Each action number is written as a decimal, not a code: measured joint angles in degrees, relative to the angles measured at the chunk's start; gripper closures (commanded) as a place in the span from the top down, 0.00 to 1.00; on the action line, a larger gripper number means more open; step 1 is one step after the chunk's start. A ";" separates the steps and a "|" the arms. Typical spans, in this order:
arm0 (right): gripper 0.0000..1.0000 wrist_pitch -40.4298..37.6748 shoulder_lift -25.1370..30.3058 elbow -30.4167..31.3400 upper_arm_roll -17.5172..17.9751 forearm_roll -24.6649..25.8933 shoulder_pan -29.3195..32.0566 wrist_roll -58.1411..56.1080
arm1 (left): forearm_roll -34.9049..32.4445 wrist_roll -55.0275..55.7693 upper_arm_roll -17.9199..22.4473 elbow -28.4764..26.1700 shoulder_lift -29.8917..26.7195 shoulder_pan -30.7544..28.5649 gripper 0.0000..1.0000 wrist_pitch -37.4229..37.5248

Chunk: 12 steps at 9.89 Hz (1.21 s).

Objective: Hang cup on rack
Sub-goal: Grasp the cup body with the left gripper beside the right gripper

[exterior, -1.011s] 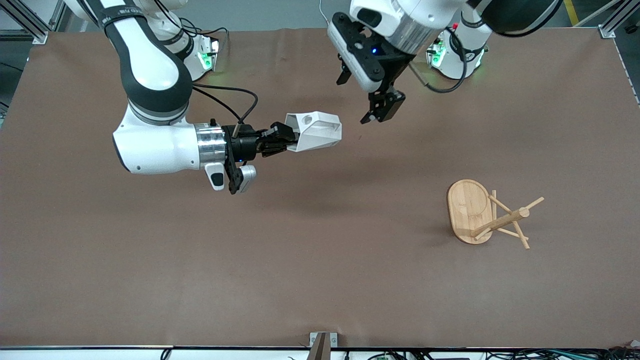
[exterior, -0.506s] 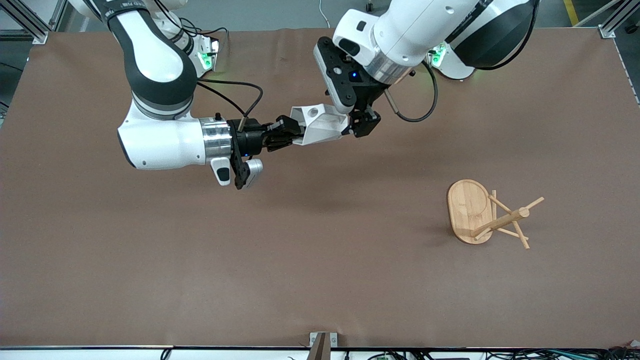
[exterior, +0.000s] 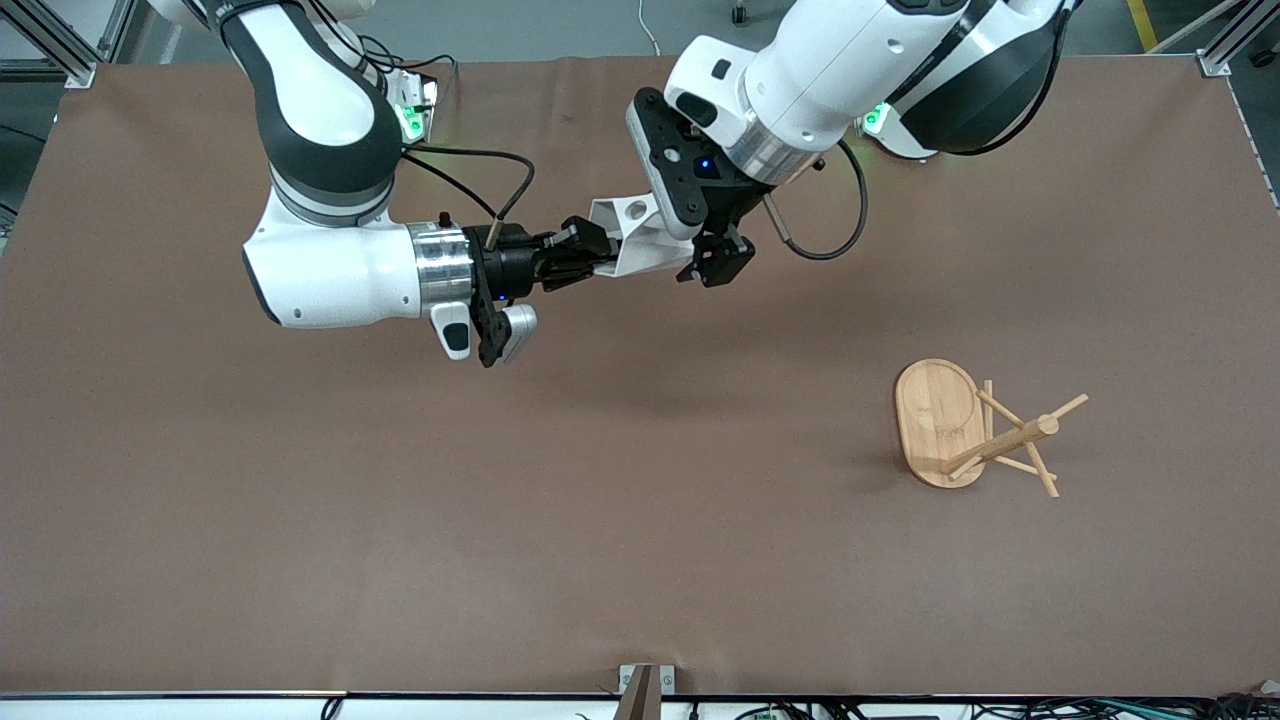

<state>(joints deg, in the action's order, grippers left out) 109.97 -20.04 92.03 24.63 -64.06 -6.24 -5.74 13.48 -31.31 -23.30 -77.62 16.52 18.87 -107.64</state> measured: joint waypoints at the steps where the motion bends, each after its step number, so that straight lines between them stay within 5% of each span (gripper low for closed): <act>1: 0.01 0.17 0.01 0.00 0.09 0.00 0.00 0.09 | 0.03 0.00 -0.08 -0.26 0.00 0.02 0.99 0.00; 3: 0.01 0.38 0.13 -0.10 0.25 0.10 0.00 0.56 | 0.03 0.00 -0.08 -0.67 0.00 -0.04 0.99 0.02; 4: 0.01 0.39 0.14 -0.10 0.25 0.10 0.00 0.83 | 0.03 0.00 -0.07 -0.71 -0.01 -0.08 0.89 0.03; 6: 0.01 0.84 0.22 -0.11 0.25 0.12 -0.02 1.63 | 0.14 0.00 -0.12 -0.73 -0.05 -0.06 0.26 0.48; 7: 0.01 0.98 0.31 -0.12 0.22 0.24 -0.02 1.75 | 0.24 -0.01 -0.17 -0.73 -0.17 -0.07 0.07 0.82; 9: 0.02 0.98 0.39 -0.12 0.28 0.24 -0.11 2.10 | 0.29 -0.01 -0.17 -0.74 -0.35 -0.14 0.01 1.22; 10: 0.34 0.98 0.39 -0.13 0.31 0.24 -0.16 2.33 | 0.35 -0.01 -0.17 -0.74 -0.41 -0.19 0.00 1.43; 11: 0.98 0.83 0.40 -0.17 0.33 0.13 -0.18 3.36 | 0.42 -0.01 -0.17 -0.75 -0.44 -0.25 0.00 1.54; 12: 1.00 -0.31 0.57 -0.46 0.35 0.46 -0.19 4.57 | 0.41 -0.01 -0.06 -1.02 -0.36 -0.40 0.00 1.48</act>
<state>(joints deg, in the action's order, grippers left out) 109.67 -19.47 91.57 24.98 -63.60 -6.42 -1.17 13.89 -31.32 -23.36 -78.63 16.16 18.46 -106.16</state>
